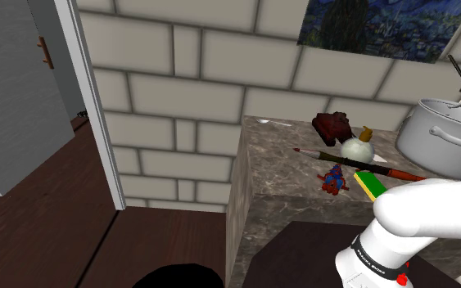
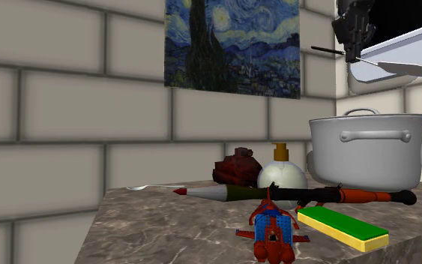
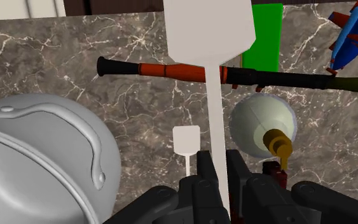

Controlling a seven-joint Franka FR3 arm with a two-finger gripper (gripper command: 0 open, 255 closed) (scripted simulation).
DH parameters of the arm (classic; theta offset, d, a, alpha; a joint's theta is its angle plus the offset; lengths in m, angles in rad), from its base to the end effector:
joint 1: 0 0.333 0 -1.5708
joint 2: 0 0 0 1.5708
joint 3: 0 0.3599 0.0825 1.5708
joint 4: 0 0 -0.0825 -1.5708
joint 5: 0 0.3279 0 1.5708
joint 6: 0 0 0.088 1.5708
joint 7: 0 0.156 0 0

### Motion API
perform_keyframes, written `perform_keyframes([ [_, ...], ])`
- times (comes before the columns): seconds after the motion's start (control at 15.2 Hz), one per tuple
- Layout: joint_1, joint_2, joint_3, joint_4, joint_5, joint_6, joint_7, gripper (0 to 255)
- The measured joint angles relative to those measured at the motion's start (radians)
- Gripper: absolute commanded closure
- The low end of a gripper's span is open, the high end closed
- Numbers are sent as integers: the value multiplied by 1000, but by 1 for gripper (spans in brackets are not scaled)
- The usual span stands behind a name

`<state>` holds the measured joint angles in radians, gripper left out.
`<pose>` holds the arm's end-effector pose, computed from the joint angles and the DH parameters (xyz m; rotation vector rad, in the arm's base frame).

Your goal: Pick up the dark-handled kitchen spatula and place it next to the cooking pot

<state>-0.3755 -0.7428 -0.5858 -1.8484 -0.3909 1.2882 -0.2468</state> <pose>-0.0076 -0.3036 0.6773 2.9151 -1.1040 0.0977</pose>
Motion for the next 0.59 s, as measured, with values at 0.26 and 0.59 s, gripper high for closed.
perform_keyframes([
  [0.26,14,30,-101,76,-40,-6,-105,255],
  [0.59,2,-2,-133,15,-70,38,-127,255],
])
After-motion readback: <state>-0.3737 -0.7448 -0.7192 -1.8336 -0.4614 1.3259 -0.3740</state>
